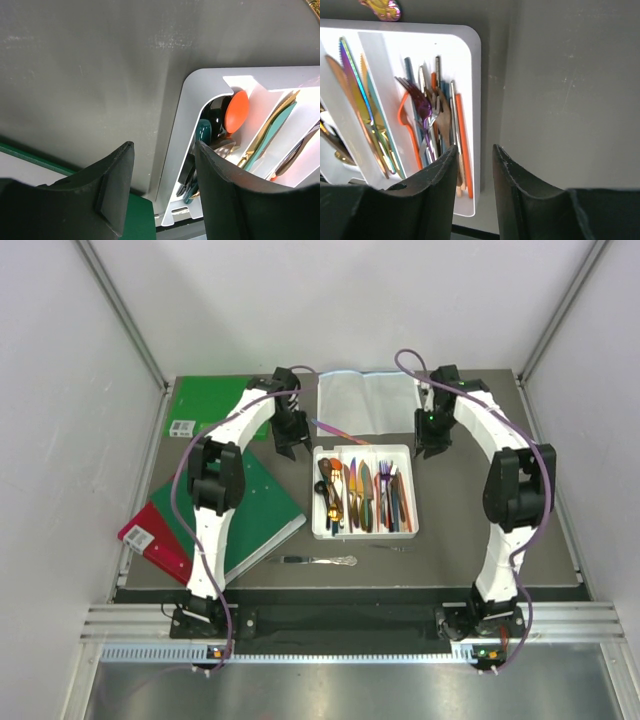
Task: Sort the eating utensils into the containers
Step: Move the storage box to the center of the board.
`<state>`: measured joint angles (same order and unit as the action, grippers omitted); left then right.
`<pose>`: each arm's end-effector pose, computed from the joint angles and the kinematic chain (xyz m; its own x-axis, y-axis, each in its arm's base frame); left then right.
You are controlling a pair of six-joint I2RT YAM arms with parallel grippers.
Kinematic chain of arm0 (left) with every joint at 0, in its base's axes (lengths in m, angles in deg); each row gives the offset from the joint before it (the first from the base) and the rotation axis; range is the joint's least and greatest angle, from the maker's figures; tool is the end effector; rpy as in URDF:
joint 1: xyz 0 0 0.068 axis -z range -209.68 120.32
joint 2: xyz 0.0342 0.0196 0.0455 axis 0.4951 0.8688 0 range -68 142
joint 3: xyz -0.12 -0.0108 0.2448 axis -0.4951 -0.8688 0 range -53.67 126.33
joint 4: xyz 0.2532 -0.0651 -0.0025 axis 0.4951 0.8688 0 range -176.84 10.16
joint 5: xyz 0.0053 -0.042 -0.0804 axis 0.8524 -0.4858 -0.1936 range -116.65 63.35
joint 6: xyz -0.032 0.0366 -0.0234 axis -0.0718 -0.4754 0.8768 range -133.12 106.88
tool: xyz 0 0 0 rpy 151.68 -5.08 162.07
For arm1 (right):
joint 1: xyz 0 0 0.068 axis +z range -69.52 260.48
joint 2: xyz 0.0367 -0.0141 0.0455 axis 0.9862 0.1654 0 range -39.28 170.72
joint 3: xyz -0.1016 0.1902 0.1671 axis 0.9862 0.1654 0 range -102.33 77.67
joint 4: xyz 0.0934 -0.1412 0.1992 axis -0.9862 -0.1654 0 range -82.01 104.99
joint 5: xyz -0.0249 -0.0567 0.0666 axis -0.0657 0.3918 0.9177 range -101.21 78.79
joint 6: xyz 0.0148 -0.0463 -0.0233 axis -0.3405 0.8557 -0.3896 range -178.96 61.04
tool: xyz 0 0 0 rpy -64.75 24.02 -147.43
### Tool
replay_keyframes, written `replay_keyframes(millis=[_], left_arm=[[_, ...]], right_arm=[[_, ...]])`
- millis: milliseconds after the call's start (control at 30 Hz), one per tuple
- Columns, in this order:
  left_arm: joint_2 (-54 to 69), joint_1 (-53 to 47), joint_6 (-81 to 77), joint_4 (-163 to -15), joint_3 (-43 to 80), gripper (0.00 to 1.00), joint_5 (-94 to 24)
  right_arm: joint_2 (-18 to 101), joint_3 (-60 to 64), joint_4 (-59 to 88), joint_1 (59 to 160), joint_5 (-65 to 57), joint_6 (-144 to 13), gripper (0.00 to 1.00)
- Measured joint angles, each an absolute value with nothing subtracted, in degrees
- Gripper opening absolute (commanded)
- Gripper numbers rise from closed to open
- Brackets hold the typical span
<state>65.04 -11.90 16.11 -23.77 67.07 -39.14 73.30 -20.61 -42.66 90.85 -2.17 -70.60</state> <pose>0.4546 -0.1538 0.2077 -0.9750 -0.1881 -0.1185 -0.1443 0.9410 -0.3060 0.3997 0.0788 0.2512 -0.9615 0.0266 -0.2735 -0.0323 0.9774 0.2087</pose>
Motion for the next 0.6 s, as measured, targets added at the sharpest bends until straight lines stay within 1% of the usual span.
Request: replay_keyframes(millis=[367, 433, 467, 533, 567, 600], left_arm=[[65.0, -12.1, 15.4, -23.8, 66.2, 0.57, -38.3], [65.0, -12.2, 15.4, -23.8, 66.1, 0.57, -38.2], [65.0, -12.3, 15.4, -23.8, 66.1, 0.57, -38.1], [65.0, -12.6, 15.5, -24.0, 66.1, 0.57, -38.1], [65.0, -12.8, 15.7, -24.2, 66.1, 0.57, -38.1], [65.0, -13.1, 15.7, -24.4, 66.0, 0.57, -38.0]], right_arm=[[79.9, -20.6, -42.7, 91.9, -2.3, -70.5, 0.35], [80.6, -20.6, -42.7, 92.6, -2.4, -70.5, 0.30], [81.0, -20.6, -42.7, 92.9, -2.4, -70.5, 0.24], [82.1, -20.6, -42.7, 93.6, -2.8, -70.4, 0.16], [82.6, -20.6, -42.7, 93.9, -2.9, -70.5, 0.08], [83.2, -20.6, -42.7, 94.1, -3.3, -70.5, 0.02]])
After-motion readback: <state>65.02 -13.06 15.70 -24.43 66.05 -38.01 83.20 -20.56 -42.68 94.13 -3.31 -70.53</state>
